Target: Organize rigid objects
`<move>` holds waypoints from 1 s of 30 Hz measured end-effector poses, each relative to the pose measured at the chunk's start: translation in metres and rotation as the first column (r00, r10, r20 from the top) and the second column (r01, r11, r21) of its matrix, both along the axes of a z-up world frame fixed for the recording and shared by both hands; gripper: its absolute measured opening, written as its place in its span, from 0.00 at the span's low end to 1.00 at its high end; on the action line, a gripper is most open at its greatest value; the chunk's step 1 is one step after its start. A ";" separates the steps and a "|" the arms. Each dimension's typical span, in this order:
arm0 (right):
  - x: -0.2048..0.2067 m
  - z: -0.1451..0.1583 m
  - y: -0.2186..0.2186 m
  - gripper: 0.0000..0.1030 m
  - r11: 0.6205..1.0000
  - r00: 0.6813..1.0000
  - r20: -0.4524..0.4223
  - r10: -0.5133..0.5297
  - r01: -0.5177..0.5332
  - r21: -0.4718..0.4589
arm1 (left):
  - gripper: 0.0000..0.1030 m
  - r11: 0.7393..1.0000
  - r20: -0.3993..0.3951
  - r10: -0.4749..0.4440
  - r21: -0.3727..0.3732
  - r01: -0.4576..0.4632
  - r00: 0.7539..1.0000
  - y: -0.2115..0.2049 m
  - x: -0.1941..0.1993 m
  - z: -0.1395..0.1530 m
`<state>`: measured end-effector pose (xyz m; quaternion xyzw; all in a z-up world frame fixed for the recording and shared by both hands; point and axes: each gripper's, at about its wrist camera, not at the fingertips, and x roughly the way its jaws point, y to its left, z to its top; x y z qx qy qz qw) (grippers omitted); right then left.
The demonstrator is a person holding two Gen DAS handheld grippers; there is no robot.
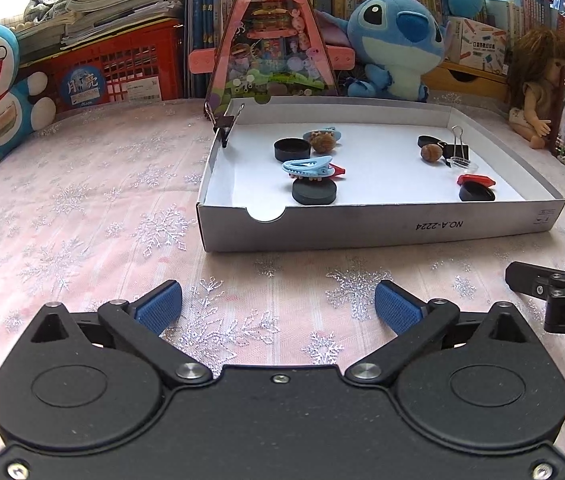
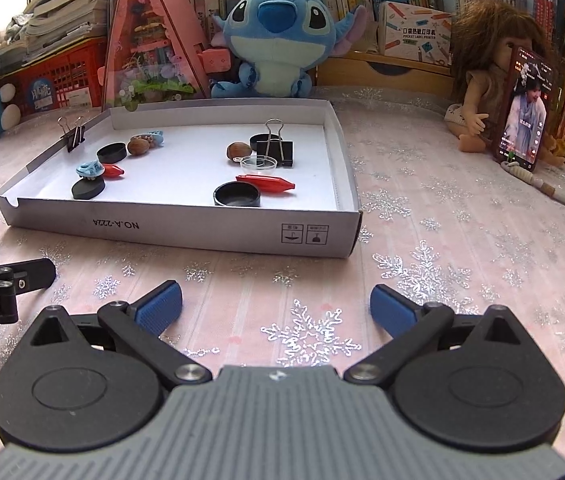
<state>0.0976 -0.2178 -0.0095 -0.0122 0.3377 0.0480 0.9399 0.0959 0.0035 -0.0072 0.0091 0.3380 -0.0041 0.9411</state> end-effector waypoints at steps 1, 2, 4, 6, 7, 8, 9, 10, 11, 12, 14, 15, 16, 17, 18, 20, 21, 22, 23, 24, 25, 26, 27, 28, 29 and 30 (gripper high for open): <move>0.000 0.000 0.000 1.00 1.000 1.000 -0.001 0.000 0.000 0.002 | 1.00 1.000 0.000 0.000 0.000 0.000 1.000 0.000 0.000 0.000; 0.000 0.000 0.000 1.00 1.000 1.000 -0.001 0.000 0.000 0.003 | 1.00 1.000 0.000 0.001 0.000 -0.001 1.000 0.000 0.001 0.000; 0.000 0.000 0.000 1.00 1.000 1.000 -0.001 0.000 0.000 0.002 | 1.00 1.000 -0.001 0.002 0.000 -0.002 1.000 0.000 0.002 0.000; 0.000 0.000 0.000 1.00 1.000 1.000 -0.001 0.001 -0.001 0.003 | 1.00 1.000 0.000 0.001 -0.001 -0.001 1.000 0.001 0.002 0.000; 0.000 0.000 0.000 1.00 1.000 1.000 -0.001 0.001 -0.001 0.004 | 1.00 1.000 0.000 0.001 -0.001 -0.001 1.000 0.001 0.003 0.000; 0.000 0.000 0.000 1.00 1.000 1.000 -0.001 0.002 -0.002 0.005 | 1.00 1.000 0.000 0.001 -0.001 -0.001 1.000 0.001 0.002 0.000; 0.000 0.000 0.000 1.00 1.000 1.000 0.000 0.004 -0.004 0.006 | 1.00 1.000 -0.001 0.001 -0.001 -0.001 1.000 0.001 0.002 0.000; 0.000 0.000 0.000 1.00 1.000 1.000 0.000 0.008 -0.008 0.007 | 1.00 1.000 -0.001 0.001 -0.001 -0.001 1.000 0.001 0.003 0.000; 0.000 0.000 0.000 1.00 1.000 1.000 0.000 0.012 -0.012 0.008 | 1.00 1.000 -0.001 0.001 -0.001 -0.001 1.000 0.001 0.002 0.000; -0.001 0.000 0.001 1.00 1.000 1.000 0.001 0.019 -0.019 0.011 | 1.00 1.000 0.000 0.001 -0.002 -0.001 1.000 0.001 0.002 0.000; -0.001 0.000 0.002 1.00 0.999 0.999 0.001 0.034 -0.034 0.014 | 1.00 1.000 0.000 -0.001 -0.004 0.001 1.000 0.001 0.003 0.001; -0.001 0.000 0.003 1.00 0.999 0.999 0.000 0.041 -0.041 0.013 | 1.00 1.000 0.000 -0.005 -0.007 0.005 1.000 0.001 0.003 0.001; -0.001 0.000 0.003 1.00 0.999 0.999 0.000 0.048 -0.048 0.013 | 1.00 1.000 0.000 -0.010 -0.009 0.010 1.000 0.001 0.004 0.001; -0.001 0.000 0.004 1.00 0.999 0.999 -0.001 0.053 -0.053 0.014 | 1.00 1.000 0.000 -0.012 -0.007 0.012 1.000 0.001 0.004 0.001; -0.001 0.000 0.005 1.00 0.998 0.998 -0.001 0.055 -0.055 0.013 | 1.00 1.000 0.000 -0.016 -0.005 0.016 1.000 0.000 0.004 0.001; -0.001 -0.001 0.005 1.00 0.998 0.998 -0.002 0.057 -0.057 0.014 | 1.00 1.000 0.000 -0.022 -0.003 0.022 1.000 -0.001 0.004 0.000; -0.001 -0.001 0.005 1.00 0.998 0.998 -0.002 0.057 -0.057 0.015 | 1.00 1.000 0.000 -0.024 -0.003 0.024 1.000 -0.001 0.005 0.000; -0.001 -0.001 0.005 1.00 0.998 0.998 -0.003 0.057 -0.057 0.014 | 1.00 1.000 0.000 -0.024 -0.003 0.024 1.000 -0.002 0.005 0.000; -0.001 -0.001 0.005 1.00 0.998 0.998 -0.003 0.057 -0.057 0.013 | 1.00 1.000 0.000 -0.023 -0.003 0.023 1.000 -0.002 0.005 0.000; -0.001 -0.001 0.005 1.00 0.998 0.998 -0.003 0.058 -0.058 0.012 | 1.00 1.000 0.000 -0.023 -0.002 0.023 1.000 -0.002 0.005 0.000; -0.001 -0.001 0.005 1.00 0.998 0.998 -0.003 0.058 -0.058 0.012 | 1.00 1.000 0.000 -0.023 -0.002 0.023 1.000 -0.002 0.005 0.000; -0.001 -0.001 0.005 1.00 0.998 0.998 -0.003 0.058 -0.058 0.012 | 1.00 1.000 0.001 -0.022 -0.002 0.022 1.000 -0.002 0.005 0.000; -0.001 -0.001 0.005 1.00 0.998 0.998 -0.003 0.058 -0.058 0.013 | 1.00 1.000 0.001 -0.022 -0.002 0.022 1.000 -0.002 0.004 0.000; -0.001 -0.001 0.005 1.00 0.998 0.998 -0.003 0.058 -0.058 0.012 | 1.00 1.000 0.001 -0.022 -0.002 0.022 1.000 -0.002 0.004 0.000; -0.001 -0.001 0.005 1.00 0.998 0.998 -0.003 0.058 -0.058 0.012 | 1.00 1.000 0.001 -0.022 -0.003 0.022 1.000 -0.002 0.005 0.000; -0.001 -0.001 0.005 1.00 0.998 0.998 -0.003 0.058 -0.058 0.012 | 1.00 1.000 0.001 -0.022 -0.002 0.022 1.000 -0.002 0.005 0.000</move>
